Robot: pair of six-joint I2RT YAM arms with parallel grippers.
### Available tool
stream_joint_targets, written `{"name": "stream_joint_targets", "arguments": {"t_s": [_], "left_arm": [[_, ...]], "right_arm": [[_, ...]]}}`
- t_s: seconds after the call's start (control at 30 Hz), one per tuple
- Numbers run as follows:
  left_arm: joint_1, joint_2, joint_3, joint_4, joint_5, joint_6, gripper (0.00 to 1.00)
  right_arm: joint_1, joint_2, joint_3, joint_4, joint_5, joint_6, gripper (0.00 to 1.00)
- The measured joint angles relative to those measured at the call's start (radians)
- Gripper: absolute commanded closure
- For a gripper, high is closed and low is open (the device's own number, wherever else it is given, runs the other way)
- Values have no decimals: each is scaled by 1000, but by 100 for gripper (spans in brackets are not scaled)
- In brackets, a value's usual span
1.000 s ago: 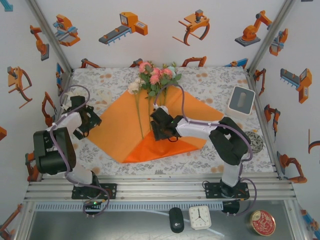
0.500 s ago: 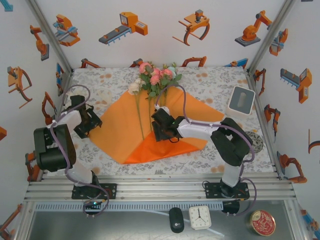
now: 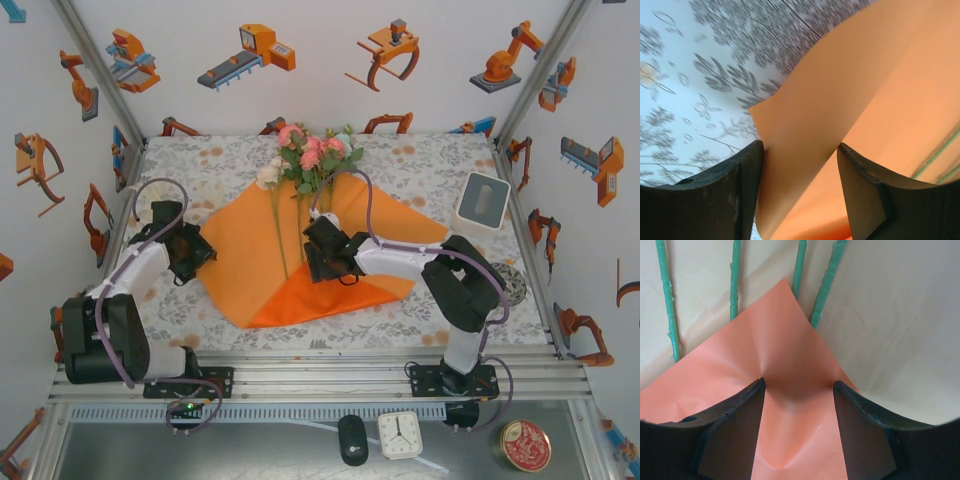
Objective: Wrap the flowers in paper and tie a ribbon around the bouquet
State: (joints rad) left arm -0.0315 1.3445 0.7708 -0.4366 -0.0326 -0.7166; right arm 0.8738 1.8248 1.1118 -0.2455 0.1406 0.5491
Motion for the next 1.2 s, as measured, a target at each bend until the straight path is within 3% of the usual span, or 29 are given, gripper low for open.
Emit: {"name": "stream_joint_targets", "arguments": {"t_s": [0.13,0.23,0.33,0.4,0.63,0.77,1.03,1.2], "left_arm": [[-112,-49,-28,-14,7,-58,56],[-177,-89,-44,-47,4,-103,68],[-238,-138,-48,-85,-5,-148,92],[-275,-167,-45,-100,-4,-176,100],[-386,-118,104,-142,-8,-212,100],[-397,-52,159,-128,-3,-220,100],[-421,36,235,-102,9,-220,100],[-428,53,235,-72,33,-229,100]], "right_arm": [[0,0,0,0,0,3,47],[-1,0,0,0,1,11,47],[-2,0,1,-1,1,21,46],[-2,0,2,-2,1,26,46],[-2,-13,1,-11,-8,26,38],[16,-87,-27,-22,-17,27,38],[141,-156,-40,-43,-10,30,38],[140,-170,-73,-18,-60,17,39]]}}
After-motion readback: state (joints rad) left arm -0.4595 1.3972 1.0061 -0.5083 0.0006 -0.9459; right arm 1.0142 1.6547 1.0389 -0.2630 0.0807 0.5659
